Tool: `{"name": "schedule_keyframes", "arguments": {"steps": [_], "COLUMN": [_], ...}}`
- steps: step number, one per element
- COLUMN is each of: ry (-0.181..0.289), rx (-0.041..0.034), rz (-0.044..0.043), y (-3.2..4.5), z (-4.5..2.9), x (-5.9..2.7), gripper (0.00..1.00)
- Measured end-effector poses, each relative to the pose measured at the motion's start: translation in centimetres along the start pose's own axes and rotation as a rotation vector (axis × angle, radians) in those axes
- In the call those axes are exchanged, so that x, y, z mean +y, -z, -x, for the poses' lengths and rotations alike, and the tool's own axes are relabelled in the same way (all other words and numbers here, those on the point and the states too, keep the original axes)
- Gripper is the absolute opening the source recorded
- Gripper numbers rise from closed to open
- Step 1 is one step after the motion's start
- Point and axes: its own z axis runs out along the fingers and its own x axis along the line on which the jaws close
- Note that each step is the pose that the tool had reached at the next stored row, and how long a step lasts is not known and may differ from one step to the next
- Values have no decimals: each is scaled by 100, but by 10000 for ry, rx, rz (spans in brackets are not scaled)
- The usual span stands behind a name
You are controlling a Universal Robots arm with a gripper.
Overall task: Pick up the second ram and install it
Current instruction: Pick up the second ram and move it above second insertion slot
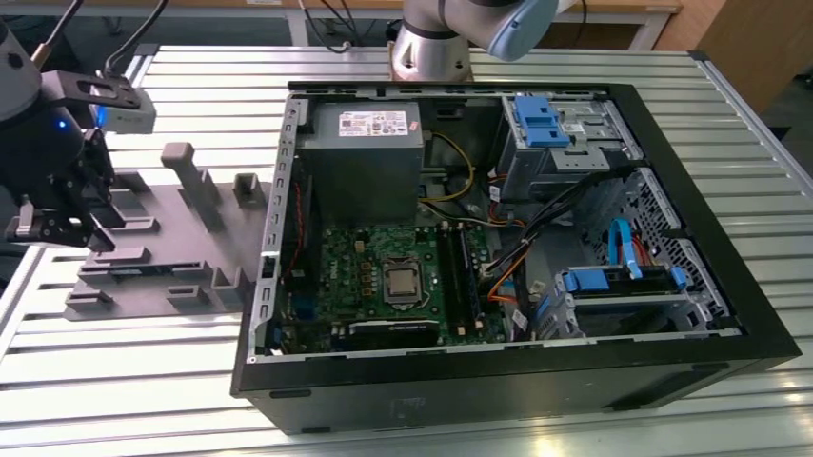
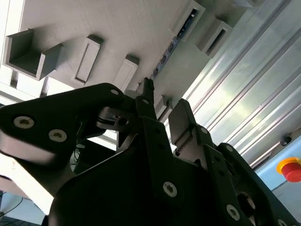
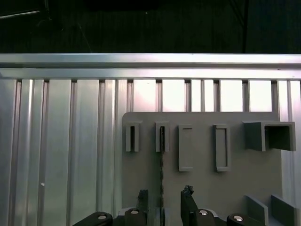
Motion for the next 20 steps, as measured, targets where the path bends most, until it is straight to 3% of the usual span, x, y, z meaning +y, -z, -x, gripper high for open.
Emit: {"name": "schedule_keyframes", "arguments": {"steps": [2, 3, 8, 20], "ry": [4, 3, 3, 4], "rx": [-1, -1, -9, -86], "rz": [-36, -61, -157, -159], "y": [-26, -39, -101, -291], "z": [-1, -1, -6, -23], "x": [-2, -2, 6, 14], "gripper": [37, 43, 43, 43]}}
